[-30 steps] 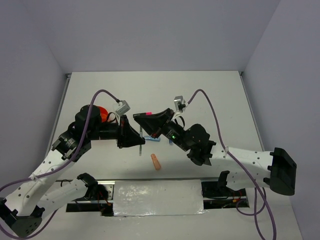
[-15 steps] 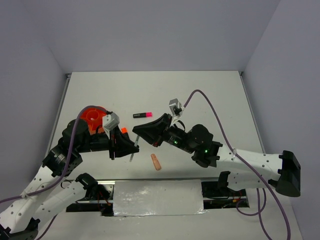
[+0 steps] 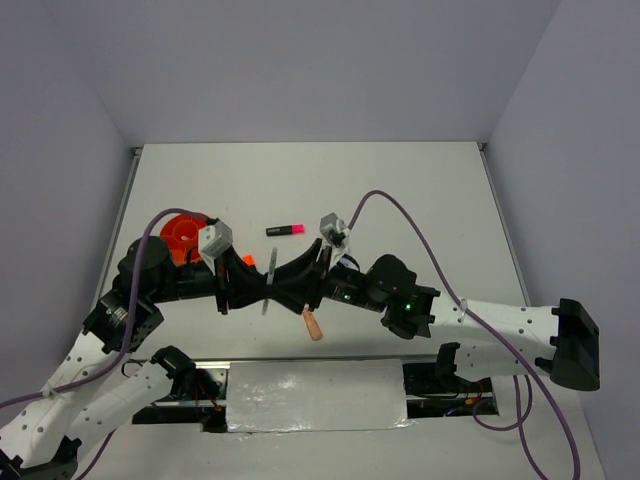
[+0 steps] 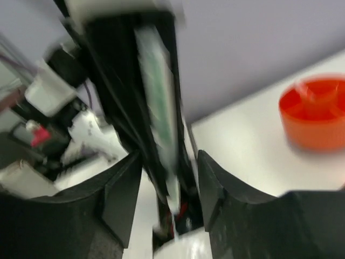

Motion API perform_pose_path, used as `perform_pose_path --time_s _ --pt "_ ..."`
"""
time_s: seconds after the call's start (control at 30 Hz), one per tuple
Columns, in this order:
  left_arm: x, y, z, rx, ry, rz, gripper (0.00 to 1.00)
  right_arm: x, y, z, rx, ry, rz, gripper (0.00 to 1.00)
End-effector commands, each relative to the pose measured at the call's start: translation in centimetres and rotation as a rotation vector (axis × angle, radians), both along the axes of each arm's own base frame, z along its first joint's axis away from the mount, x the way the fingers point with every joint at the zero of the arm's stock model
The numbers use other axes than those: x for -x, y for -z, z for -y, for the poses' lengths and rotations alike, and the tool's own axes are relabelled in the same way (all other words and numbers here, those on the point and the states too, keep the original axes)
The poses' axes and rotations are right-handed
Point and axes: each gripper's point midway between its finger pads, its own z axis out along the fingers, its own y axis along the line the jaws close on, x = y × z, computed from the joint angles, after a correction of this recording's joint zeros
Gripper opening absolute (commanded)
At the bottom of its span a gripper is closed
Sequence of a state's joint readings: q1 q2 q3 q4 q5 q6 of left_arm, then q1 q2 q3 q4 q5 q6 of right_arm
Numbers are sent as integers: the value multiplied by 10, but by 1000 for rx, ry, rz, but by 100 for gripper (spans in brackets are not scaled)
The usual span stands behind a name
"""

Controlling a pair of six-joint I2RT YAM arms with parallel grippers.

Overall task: Sort the stationery into containers
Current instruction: Close the pen cap on the pen, then place the pen in the storage box.

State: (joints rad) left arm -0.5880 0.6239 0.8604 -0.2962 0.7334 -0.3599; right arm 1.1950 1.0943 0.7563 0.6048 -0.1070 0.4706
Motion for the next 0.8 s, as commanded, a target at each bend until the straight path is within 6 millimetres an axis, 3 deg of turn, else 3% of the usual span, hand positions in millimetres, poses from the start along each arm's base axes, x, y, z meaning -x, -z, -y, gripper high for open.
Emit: perform_pose_path --time_s 0.0,0.07,0.33,0.4,0.5,0.77 --pt "-9 -57 4 145 -2 216 0 28 62 -6 219 -115 -56 54" --pt "-8 -48 8 145 25 183 0 24 44 -3 199 -86 -50 56" --pt "-24 -24 16 63 -16 92 0 20 5 15 134 -33 7 55" --pt "-20 -24 20 56 3 91 0 19 -7 22 121 -16 38 57" --pt "-12 -26 21 58 26 99 0 1 -21 37 118 95 66 68" --pt "7 -28 22 76 98 118 0 -15 -56 49 106 132 150 68"
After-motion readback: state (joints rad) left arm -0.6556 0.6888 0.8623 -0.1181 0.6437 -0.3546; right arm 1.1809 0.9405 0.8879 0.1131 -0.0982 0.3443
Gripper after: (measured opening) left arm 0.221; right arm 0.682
